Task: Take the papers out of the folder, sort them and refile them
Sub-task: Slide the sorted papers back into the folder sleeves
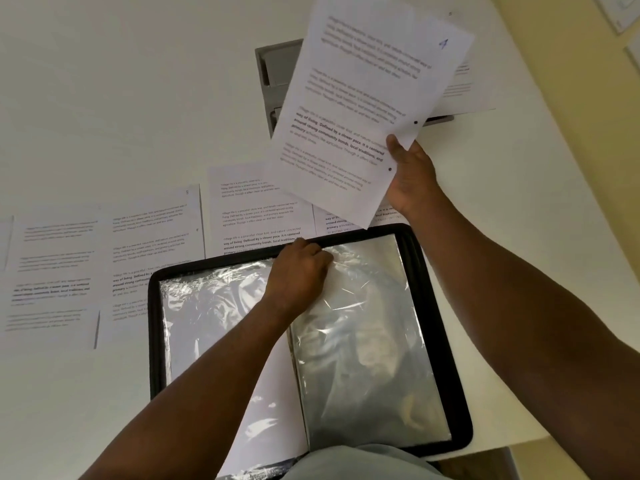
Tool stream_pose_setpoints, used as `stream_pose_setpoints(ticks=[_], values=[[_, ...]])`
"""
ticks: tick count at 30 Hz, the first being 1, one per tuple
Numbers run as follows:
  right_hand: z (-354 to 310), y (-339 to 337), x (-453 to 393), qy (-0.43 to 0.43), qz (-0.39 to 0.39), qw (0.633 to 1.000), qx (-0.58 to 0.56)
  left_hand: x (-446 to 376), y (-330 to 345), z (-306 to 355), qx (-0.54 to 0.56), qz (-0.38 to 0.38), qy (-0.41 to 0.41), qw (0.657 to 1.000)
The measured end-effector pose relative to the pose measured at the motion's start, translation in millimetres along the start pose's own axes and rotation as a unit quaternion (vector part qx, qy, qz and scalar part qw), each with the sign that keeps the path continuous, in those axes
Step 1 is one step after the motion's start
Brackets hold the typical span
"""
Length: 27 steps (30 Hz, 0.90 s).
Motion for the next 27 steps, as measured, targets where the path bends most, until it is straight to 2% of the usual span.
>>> stream_pose_setpoints(ticks=[4,8,15,27], values=[[16.0,25.8,2.6,0.024,-0.043,0.999,-0.007,-1.7,5.6,-2.4,0.022,-0.039,-0.044,0.998],[32.5,35.6,7.3,0.056,-0.058,0.997,-0.015,-1.7,14.7,-14.2,0.101,-0.072,-0.123,0.985],[48.2,21.1,15.5,0.072,-0.065,0.994,0.046,0.6,20.2,-23.9,0.142,-0.052,-0.175,0.973],[31.1,-22.6,2.9,0.059,-0.053,0.982,0.172,8.9,18.0,-31.8,0.179,-0.038,-0.175,0.967]])
Point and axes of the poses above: each hand's wrist, its own x-axis away from the middle knuckle, its own y-axis out of the palm, z = x × y, the point moved 10 cm from there along -x, towards the middle knuckle, and after that the axes turned 3 degrees about x, right-handed, at the moved point
